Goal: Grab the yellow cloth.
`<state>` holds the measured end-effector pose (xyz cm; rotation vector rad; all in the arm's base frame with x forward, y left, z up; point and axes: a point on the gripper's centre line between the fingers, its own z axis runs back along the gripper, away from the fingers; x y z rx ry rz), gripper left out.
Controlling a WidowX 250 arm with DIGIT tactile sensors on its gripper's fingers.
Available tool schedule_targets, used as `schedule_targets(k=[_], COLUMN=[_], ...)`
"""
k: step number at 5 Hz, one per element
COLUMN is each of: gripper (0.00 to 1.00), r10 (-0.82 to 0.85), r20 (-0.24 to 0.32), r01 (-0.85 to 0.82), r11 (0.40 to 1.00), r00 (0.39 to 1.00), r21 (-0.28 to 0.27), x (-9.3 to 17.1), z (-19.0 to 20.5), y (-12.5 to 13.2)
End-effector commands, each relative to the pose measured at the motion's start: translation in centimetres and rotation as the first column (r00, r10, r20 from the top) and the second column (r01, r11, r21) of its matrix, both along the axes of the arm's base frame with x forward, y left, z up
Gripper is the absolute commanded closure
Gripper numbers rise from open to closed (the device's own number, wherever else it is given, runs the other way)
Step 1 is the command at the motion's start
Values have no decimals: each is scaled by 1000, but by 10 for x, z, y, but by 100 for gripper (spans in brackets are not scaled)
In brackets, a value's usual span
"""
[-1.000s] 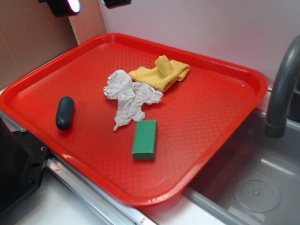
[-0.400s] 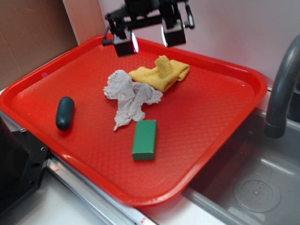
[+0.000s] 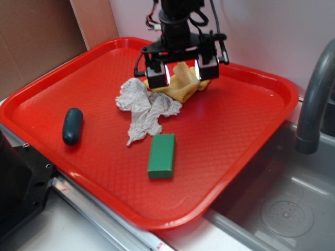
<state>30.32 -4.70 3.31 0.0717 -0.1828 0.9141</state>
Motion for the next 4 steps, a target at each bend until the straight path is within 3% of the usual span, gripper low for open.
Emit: schedule_targets(k=[1, 2, 4], gripper=[0, 100, 100], r10=[-10, 3, 6], r20=[30, 41, 17], r01=[9, -4, -6], r11=[1000, 1000, 1000], r00=[1000, 999, 1000], r21=[15, 13, 1], x=[24, 25, 26], z=[-8, -9, 2], y=[7, 9, 18])
